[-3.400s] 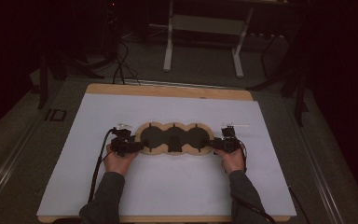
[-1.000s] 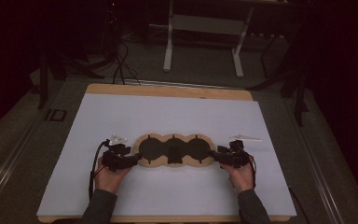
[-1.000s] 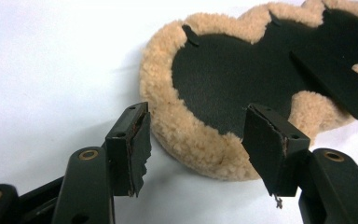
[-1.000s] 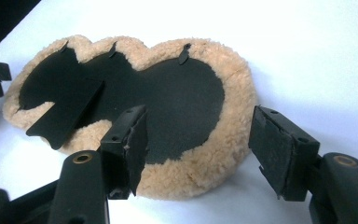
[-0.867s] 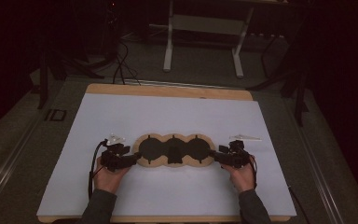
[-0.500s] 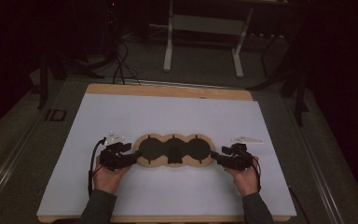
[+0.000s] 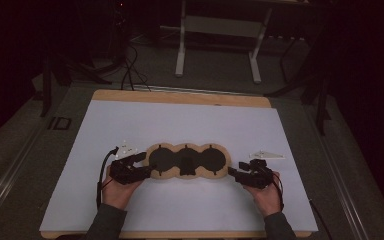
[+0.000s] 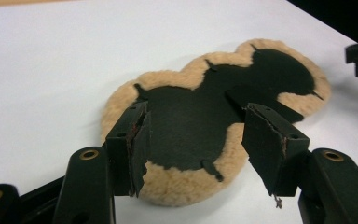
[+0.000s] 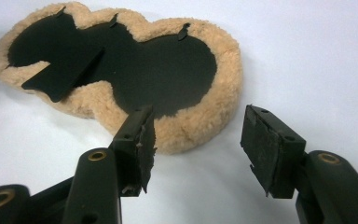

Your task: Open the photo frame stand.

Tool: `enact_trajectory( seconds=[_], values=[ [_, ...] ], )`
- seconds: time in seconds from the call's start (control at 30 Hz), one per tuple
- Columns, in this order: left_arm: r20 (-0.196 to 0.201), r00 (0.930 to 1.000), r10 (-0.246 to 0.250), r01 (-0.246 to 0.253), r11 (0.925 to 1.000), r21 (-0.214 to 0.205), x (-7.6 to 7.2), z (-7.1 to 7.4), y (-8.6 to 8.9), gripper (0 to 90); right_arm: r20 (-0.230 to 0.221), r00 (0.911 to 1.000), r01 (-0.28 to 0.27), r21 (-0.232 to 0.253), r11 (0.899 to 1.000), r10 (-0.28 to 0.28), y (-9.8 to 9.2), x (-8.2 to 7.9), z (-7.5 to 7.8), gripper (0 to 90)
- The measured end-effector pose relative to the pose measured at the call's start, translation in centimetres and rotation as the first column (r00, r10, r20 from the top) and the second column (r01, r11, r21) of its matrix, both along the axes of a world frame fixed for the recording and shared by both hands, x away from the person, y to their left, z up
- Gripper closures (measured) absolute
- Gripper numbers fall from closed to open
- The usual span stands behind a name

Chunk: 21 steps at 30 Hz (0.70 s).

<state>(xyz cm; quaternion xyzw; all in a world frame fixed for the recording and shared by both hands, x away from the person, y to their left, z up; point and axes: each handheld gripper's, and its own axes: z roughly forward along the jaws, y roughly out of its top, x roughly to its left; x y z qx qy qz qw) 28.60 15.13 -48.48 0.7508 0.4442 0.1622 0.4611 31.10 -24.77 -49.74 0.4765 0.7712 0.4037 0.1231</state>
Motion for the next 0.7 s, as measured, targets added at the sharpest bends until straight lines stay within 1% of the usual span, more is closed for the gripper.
enact_trajectory(
  seconds=[0.03,0.07,0.13,0.2,0.3,0.37,0.4,0.47,0.57,0.6,0.67,0.7],
  values=[
    [0.008,0.9998,-0.017,0.017,0.9998,0.01,-0.1,0.1,-0.2,42.2,0.001,1.0,-0.001,0.003,1.0,0.001,0.0,0.0,0.0,43.5],
    [0.012,0.9997,-0.021,0.021,0.9997,0.011,-0.1,0.1,-0.4,42.3,0.003,1.0,-0.003,0.008,1.0,0.003,-0.1,-0.1,0.0,42.4],
    [0.022,0.999,-0.04,0.039,0.9988,0.03,-0.3,0.1,-0.9,42.3,0.009,1.0,-0.003,0.01,1.0,0.003,-0.2,-0.1,0.0,42.1],
    [0.026,0.998,-0.057,0.056,0.9975,0.043,-0.4,0.1,-1.4,42.3,0.007,1.0,-0.003,0.0,1.0,0.003,-0.3,-0.1,0.0,44.0],
    [0.012,0.9961,-0.087,0.087,0.9959,0.023,-0.5,-0.2,-2.0,43.8,-0.003,1.0,0.008,-0.024,1.0,-0.008,-0.4,-0.2,-0.4,46.5],
    [0.01,0.9943,-0.106,0.106,0.9939,0.03,-0.5,-0.4,-2.5,45.0,-0.004,0.9999,0.014,-0.038,0.999,-0.014,-0.4,-0.2,-0.6,48.2],
    [0.009,0.9934,-0.114,0.114,0.9928,0.036,-0.5,-0.5,-2.6,45.9,-0.001,0.9998,0.02,-0.052,0.998,-0.02,-0.5,-0.2,-0.7,49.0],
    [0.009,0.992,-0.126,0.126,0.991,0.047,-0.6,-0.7,-3.0,47.7,0.007,0.9995,0.032,-0.054,0.998,-0.032,-0.6,-0.2,-0.8,50.8],
    [-0.006,0.9885,-0.151,0.151,0.988,0.031,-0.6,-1.2,-3.7,52.0,0.005,0.9992,0.04,-0.053,0.998,-0.04,-0.8,-0.1,-1.0,52.2],
    [-0.011,0.9867,-0.162,0.162,0.9862,0.031,-0.6,-1.4,-3.9,54.3,0.004,0.9992,0.04,-0.053,0.998,-0.04,-0.9,-0.1,-1.1,52.3],
    [-0.015,0.9837,-0.179,0.179,0.9827,0.046,-0.6,-1.6,-4.3,56.4,0.005,0.9992,0.039,-0.055,0.998,-0.039,-0.8,-0.1,-1.2,52.2],
    [-0.009,0.9828,-0.185,0.185,0.9813,0.054,-0.7,-1.8,-4.7,57.1,0.005,0.9992,0.04,-0.054,0.998,-0.04,-0.8,-0.1,-1.2,52.2]
  ],
)
